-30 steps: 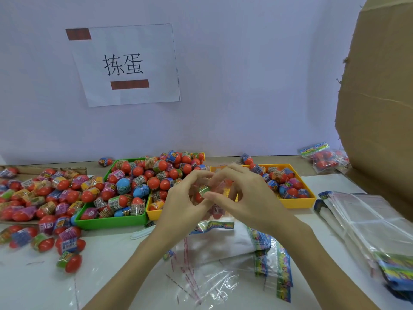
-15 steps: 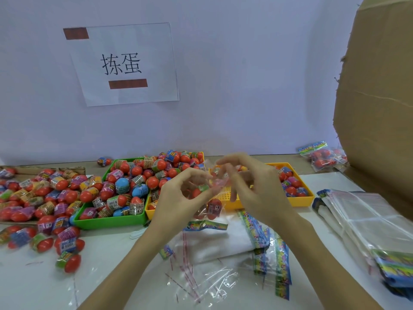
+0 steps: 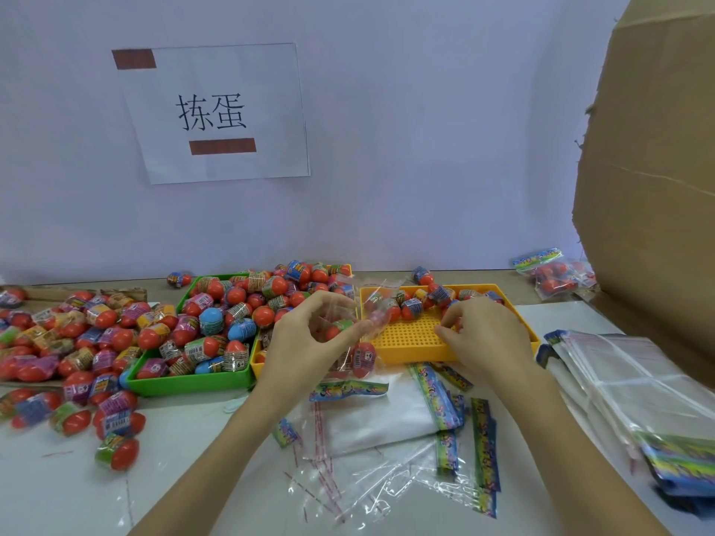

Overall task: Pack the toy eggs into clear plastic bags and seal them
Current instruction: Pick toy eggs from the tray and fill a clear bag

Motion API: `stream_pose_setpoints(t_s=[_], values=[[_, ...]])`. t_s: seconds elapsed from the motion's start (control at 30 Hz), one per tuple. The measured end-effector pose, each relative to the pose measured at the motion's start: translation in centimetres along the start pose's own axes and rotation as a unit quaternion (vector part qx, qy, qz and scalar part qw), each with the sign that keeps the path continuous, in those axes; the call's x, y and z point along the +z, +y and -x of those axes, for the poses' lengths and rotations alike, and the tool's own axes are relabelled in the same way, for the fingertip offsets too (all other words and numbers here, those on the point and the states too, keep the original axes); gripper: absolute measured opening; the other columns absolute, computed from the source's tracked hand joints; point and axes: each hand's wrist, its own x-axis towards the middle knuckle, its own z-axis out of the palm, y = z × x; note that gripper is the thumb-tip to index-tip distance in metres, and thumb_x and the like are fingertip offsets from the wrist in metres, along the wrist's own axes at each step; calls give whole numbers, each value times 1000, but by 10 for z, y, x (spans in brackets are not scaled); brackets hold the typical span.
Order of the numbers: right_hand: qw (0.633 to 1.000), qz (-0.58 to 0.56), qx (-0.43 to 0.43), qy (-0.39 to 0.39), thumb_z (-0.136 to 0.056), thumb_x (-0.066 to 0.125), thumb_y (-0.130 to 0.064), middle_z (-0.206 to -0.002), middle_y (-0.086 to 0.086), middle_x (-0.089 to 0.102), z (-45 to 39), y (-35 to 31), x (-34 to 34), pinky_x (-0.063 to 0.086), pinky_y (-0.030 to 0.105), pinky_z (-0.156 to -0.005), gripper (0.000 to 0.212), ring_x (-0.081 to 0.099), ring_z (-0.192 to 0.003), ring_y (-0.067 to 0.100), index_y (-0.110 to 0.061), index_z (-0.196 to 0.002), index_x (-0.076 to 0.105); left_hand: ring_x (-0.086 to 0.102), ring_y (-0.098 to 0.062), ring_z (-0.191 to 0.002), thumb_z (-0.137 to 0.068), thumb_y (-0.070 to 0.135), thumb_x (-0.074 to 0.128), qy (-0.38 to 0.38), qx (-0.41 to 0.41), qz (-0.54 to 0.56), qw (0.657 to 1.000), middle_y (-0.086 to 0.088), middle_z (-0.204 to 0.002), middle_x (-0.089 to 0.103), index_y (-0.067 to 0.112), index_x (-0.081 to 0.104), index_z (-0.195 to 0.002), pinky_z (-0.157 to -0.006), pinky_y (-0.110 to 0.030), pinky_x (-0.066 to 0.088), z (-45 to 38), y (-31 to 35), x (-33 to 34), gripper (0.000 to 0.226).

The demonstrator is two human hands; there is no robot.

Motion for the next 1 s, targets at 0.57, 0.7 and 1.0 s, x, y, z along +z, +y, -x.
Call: stream_pose_setpoints(t_s=[0.57,0.7,1.0], values=[[843,-504,-120,146,-97,75,-29,-110,-10,74,10,-29,-24,61,20,-80,26,72,-101,4,-31,-123,70,70,-12,-79,-81,55,81,-24,9,-15,1000,16,-97,74,38,70,-110,-74,-23,59,1,-4,2,36],[784,-585,-181,98,-98,72,-33,-110,-6,78,21,-44,-31,53,21,-51,29,77,-68,21,-23,-125,66,66,-11,-73,-84,49,84,-22,13,-12,1000,12,-97,74,39,70,-111,-71,-23,58,1,-2,3,32],[908,-319,-258,81,-99,71,-32,-107,-13,61,19,-43,-14,41,12,-65,16,62,-59,13,-27,-114,75,71,-15,-85,-85,48,85,-20,28,-12,999,14,-100,75,39,69,-116,-74,-25,59,2,0,4,35]])
